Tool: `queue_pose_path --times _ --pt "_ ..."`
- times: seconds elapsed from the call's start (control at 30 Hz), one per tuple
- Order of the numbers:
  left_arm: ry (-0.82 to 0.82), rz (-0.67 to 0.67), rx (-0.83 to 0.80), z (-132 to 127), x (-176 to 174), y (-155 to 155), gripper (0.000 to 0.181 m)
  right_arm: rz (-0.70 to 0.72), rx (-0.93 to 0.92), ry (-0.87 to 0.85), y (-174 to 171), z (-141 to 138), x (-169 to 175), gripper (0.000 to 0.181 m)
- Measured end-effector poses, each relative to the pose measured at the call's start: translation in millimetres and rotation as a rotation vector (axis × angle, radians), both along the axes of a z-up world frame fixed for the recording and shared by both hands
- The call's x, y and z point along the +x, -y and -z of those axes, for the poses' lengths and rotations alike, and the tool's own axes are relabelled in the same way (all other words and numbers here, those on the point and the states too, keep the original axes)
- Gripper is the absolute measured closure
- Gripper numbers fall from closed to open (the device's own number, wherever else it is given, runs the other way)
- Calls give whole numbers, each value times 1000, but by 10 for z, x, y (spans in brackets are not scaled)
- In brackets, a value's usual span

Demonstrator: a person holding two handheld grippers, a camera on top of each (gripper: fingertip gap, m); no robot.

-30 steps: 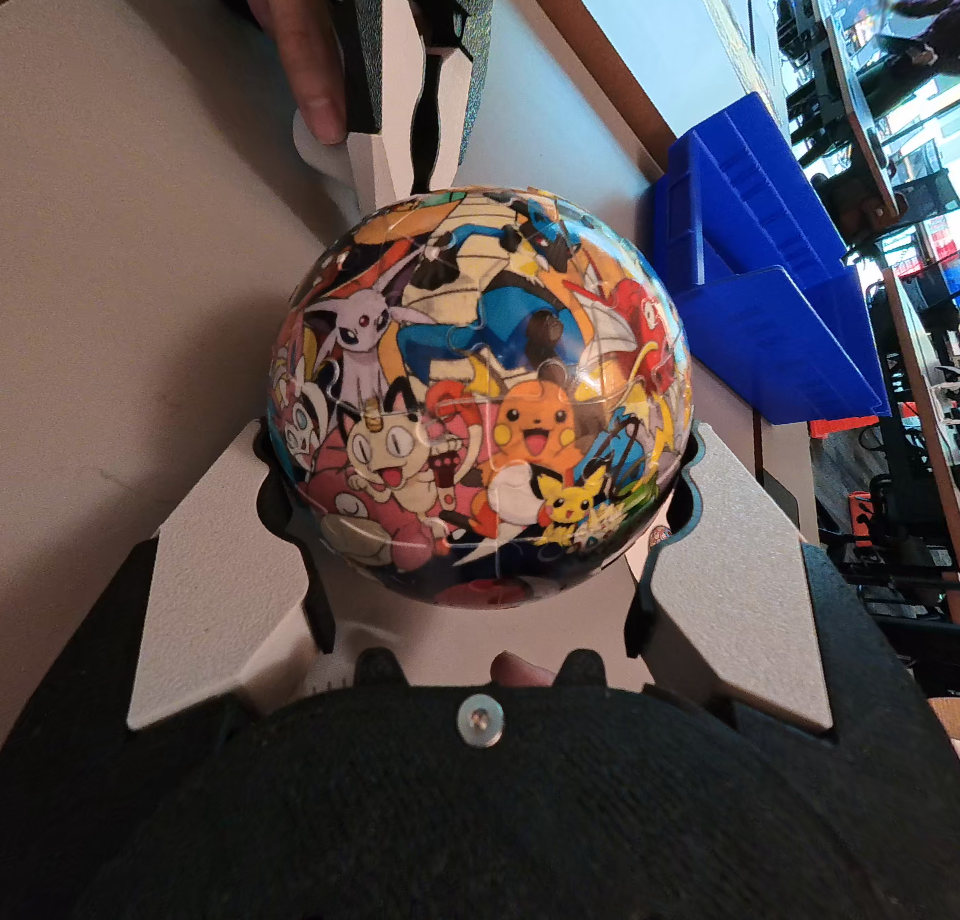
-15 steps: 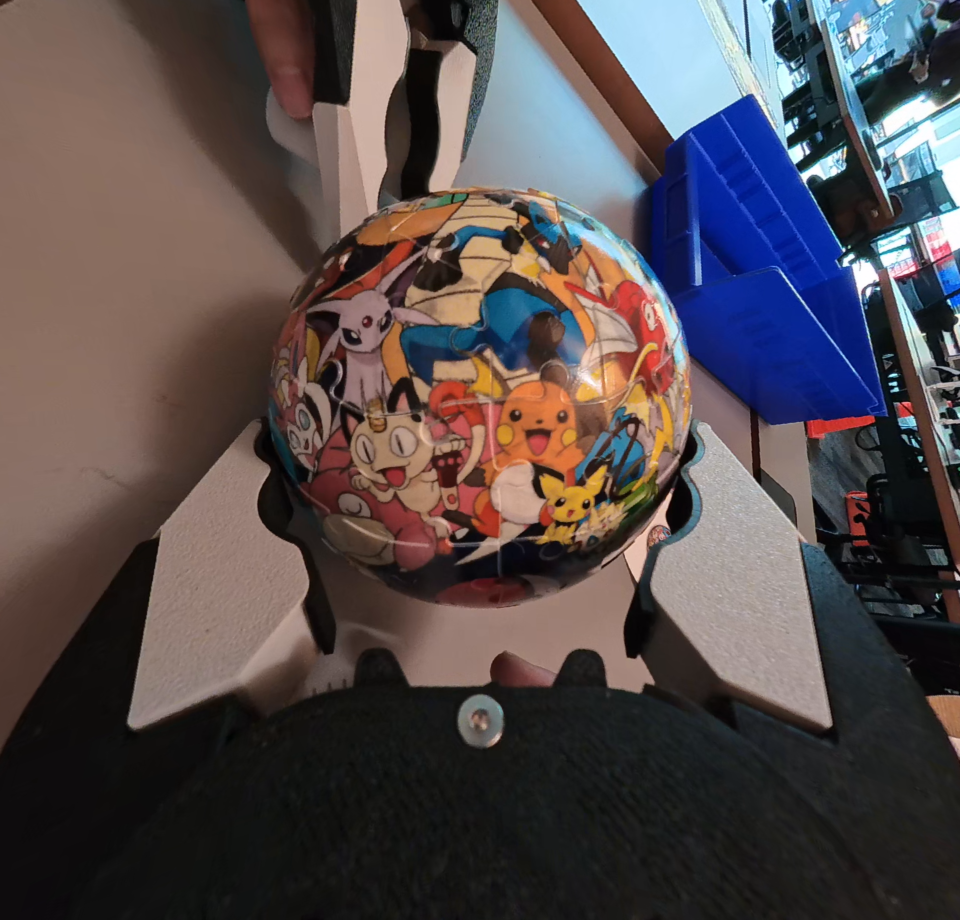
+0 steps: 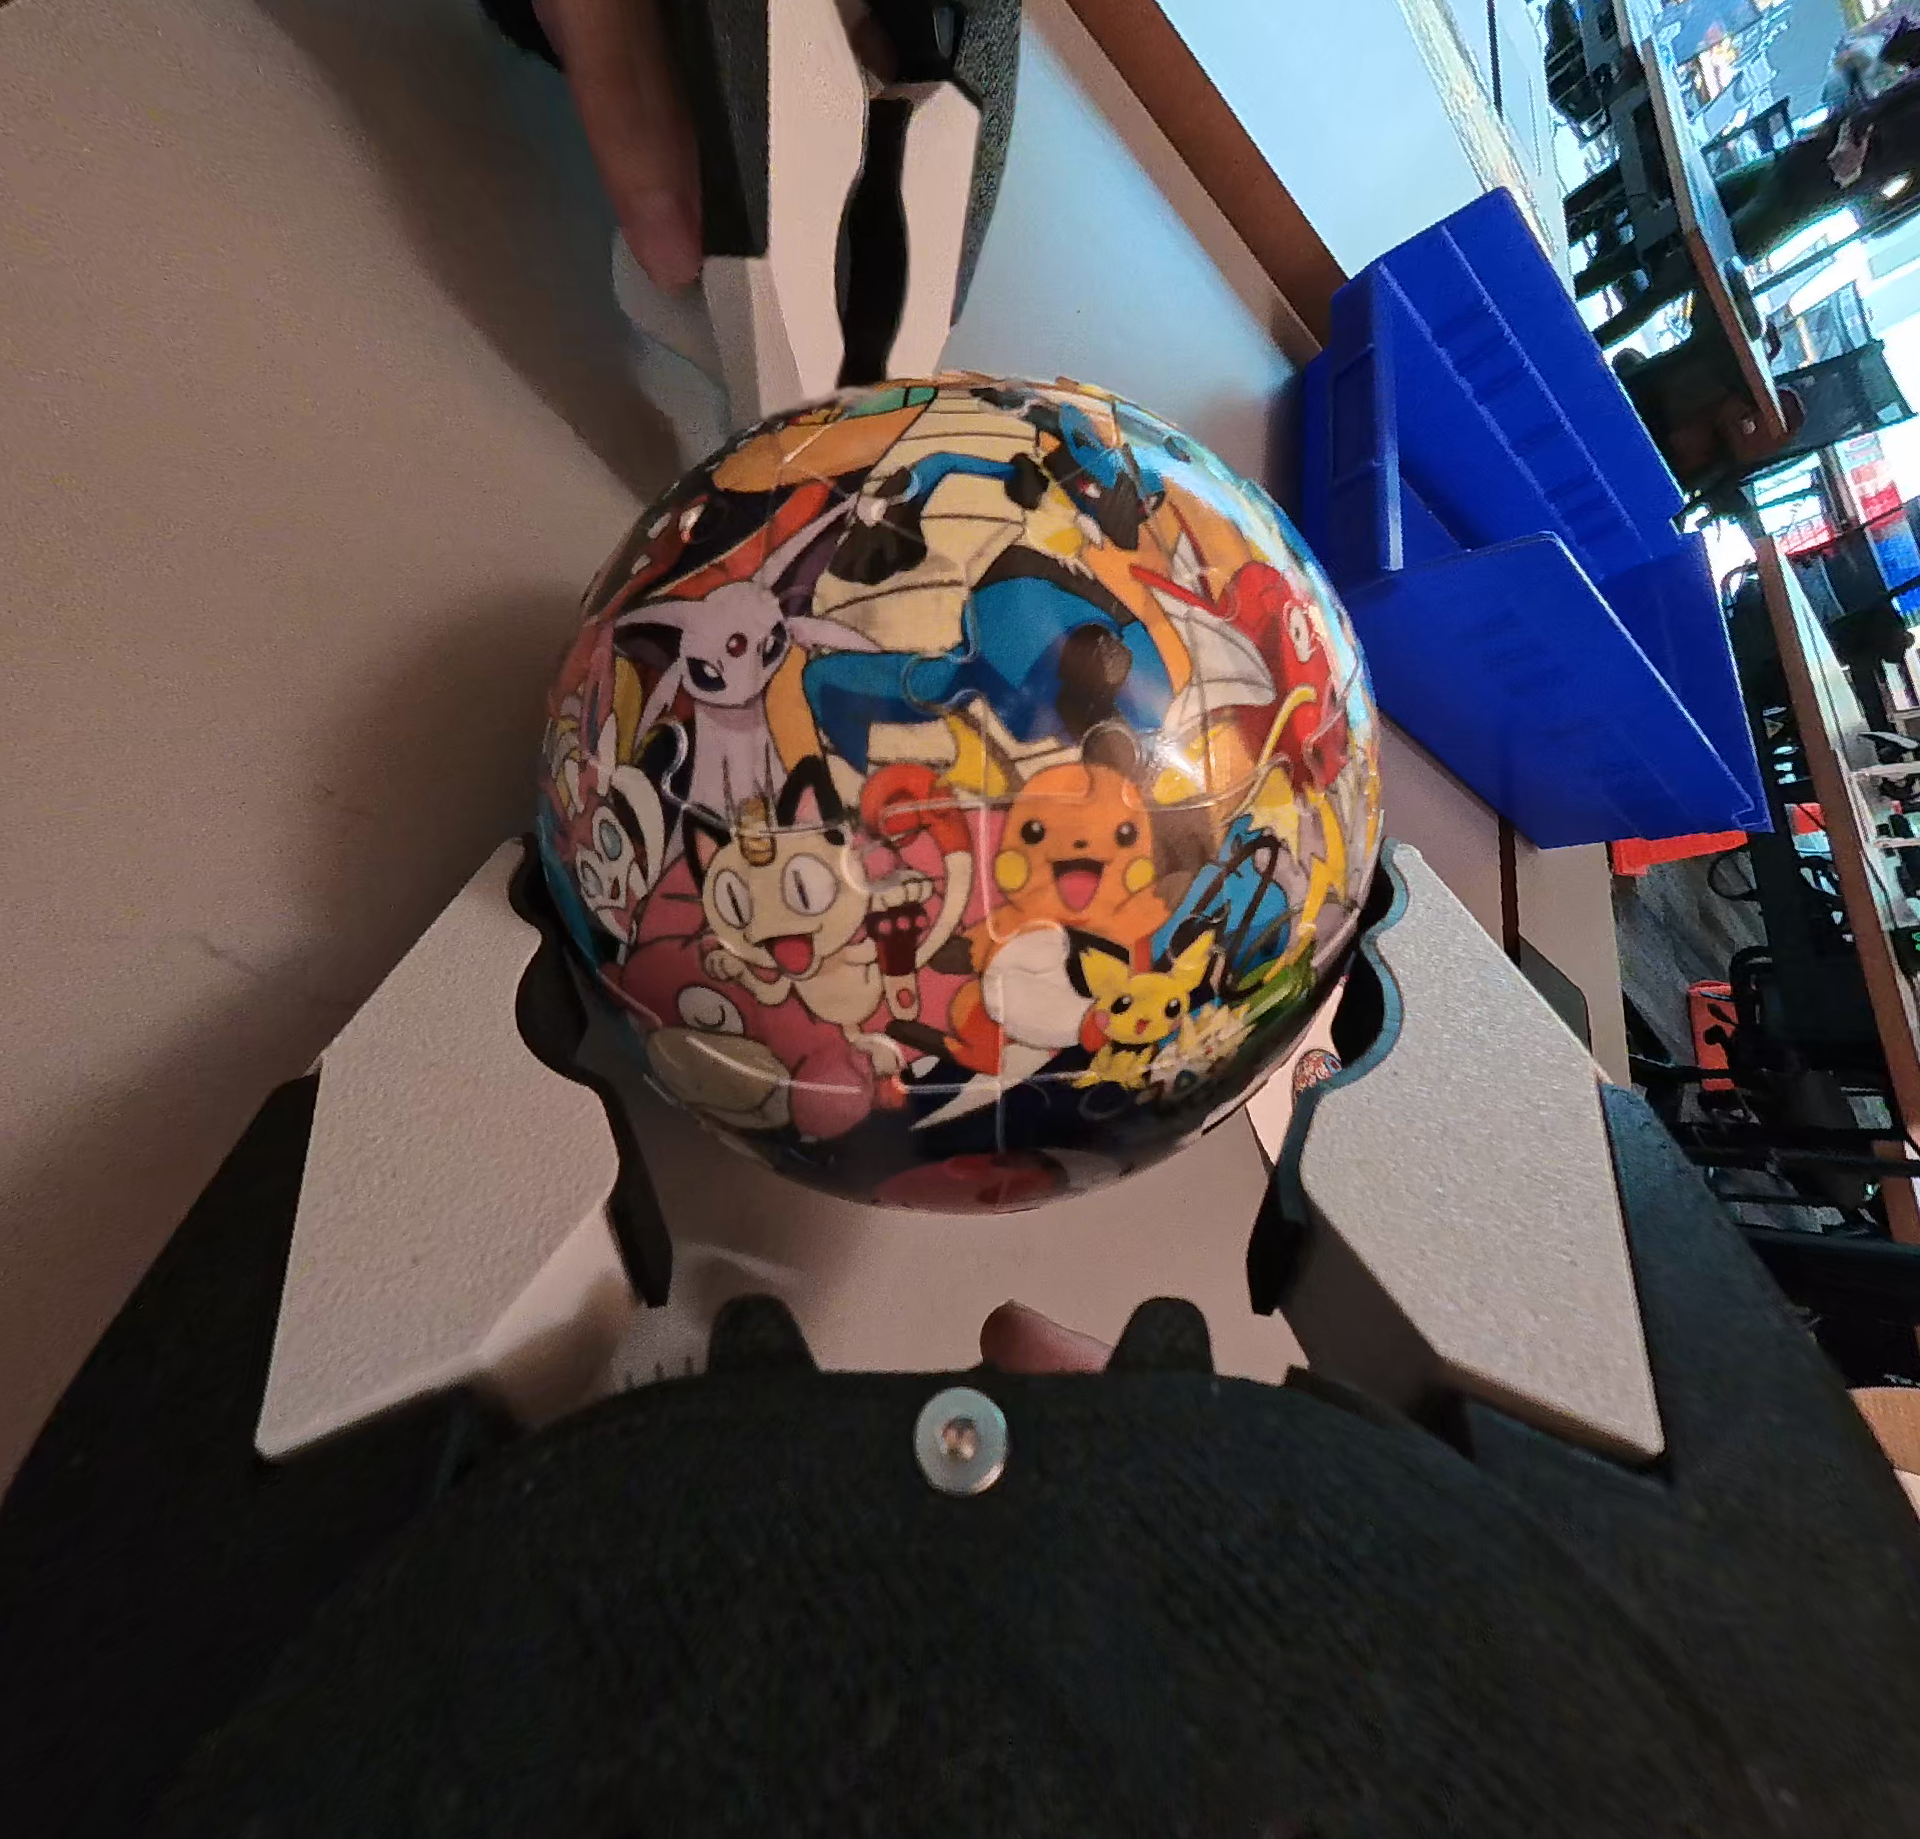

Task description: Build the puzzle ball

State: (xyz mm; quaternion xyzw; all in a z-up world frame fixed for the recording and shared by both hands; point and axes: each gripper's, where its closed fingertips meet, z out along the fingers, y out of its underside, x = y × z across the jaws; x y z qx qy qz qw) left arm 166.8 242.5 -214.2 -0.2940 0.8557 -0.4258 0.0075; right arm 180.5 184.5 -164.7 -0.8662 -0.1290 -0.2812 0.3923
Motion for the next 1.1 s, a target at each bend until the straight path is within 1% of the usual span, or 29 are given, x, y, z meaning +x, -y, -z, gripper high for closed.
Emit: queue_pose_path --times 0.03,0.07,0.13,0.33,0.37,0.4,0.43,0.5,0.57,0.63,0.67,0.8,0.87,0.93,1.03,1.1 --pt "-14 25 3 23 -45 6 174 0 -1 1 1 0 -1 34" --pt "-13 35 16 50 -60 -2 178 0 -2 1 2 0 -1 34" --pt "-1 37 23 58 -60 -8 181 0 -4 2 2 0 -2 34" --pt "11 32 36 62 -45 -3 181 2 -2 3 3 -3 -2 35" --pt "15 26 36 60 -31 -7 180 2 -2 2 3 -3 -2 35" --pt "19 16 35 54 -13 -15 175 2 -3 2 4 -3 -2 35" --pt "20 9 29 40 -3 -25 173 2 -3 2 5 -3 -2 35" --pt "27 13 -1 -23 -18 -35 172 2 -4 3 5 -3 -3 35" --pt "33 32 -10 -61 -57 -59 171 1 -3 4 6 -4 -4 35" --pt "17 62 47 21 -107 -113 171 1 -3 3 5 -5 -4 35" --pt "17 61 64 50 -104 -128 174 1 -4 3 5 -5 -4 35" --pt "-6 79 64 57 -171 -83 176 2 -4 4 6 -5 -3 35" --pt "-12 119 65 69 -250 -39 174 3 -4 5 7 -5 -3 35" --pt "-7 138 29 27 -288 10 171 3 -4 5 6 -5 -3 35" --pt "38 76 4 -53 -167 -55 173 2 -4 4 5 -3 -2 35" --pt "43 11 30 -48 -63 -164 173 2 -6 6 5 -3 -2 35"
